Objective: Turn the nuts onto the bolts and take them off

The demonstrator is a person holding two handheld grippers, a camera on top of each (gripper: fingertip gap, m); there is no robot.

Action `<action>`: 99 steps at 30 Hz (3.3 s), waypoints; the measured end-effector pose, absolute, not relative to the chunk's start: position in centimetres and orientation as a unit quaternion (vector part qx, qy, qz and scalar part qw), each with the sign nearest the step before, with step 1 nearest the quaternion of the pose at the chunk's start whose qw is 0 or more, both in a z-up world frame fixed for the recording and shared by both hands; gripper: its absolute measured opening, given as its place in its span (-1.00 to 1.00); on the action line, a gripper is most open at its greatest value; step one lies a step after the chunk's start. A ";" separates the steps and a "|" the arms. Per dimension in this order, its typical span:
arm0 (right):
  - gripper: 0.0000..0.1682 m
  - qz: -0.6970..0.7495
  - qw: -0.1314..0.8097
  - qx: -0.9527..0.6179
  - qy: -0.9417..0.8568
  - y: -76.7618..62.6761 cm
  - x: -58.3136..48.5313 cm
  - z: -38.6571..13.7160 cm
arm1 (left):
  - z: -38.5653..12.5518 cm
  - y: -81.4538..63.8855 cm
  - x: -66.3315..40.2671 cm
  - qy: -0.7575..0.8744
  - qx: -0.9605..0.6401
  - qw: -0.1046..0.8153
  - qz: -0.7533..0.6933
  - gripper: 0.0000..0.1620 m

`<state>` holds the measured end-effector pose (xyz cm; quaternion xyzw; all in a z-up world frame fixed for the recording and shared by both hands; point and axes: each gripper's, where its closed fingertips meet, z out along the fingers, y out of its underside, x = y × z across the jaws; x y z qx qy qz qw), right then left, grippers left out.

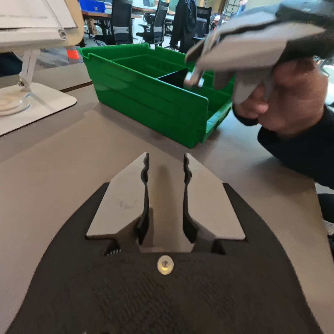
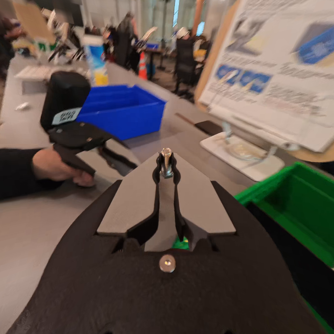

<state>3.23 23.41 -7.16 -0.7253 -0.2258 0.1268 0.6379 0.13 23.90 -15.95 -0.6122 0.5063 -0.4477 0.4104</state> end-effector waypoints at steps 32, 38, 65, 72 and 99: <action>-0.35 0.026 0.454 -0.868 -0.200 17.7 12.9 -15.3 | -15.6 22.2 -4.1 0.459 -0.649 0.429 -0.429 -0.33; -0.22 0.058 0.475 -0.857 -0.194 14.2 10.8 -15.9 | -13.3 23.6 -16.0 0.341 -0.699 0.580 -0.241 -0.37; -0.75 -0.015 0.459 -0.886 -0.064 21.3 9.0 -18.5 | -17.1 34.3 -24.8 0.280 -0.814 0.505 -0.057 -0.99; -0.75 0.029 0.459 -0.880 -0.120 17.1 2.7 -18.4 | -9.3 31.3 -28.5 0.258 -0.759 0.581 -0.138 -0.96; -0.56 0.245 0.510 -0.739 -0.365 16.1 -22.3 -11.8 | 7.5 15.6 -24.4 0.332 -0.630 0.676 -0.192 -0.94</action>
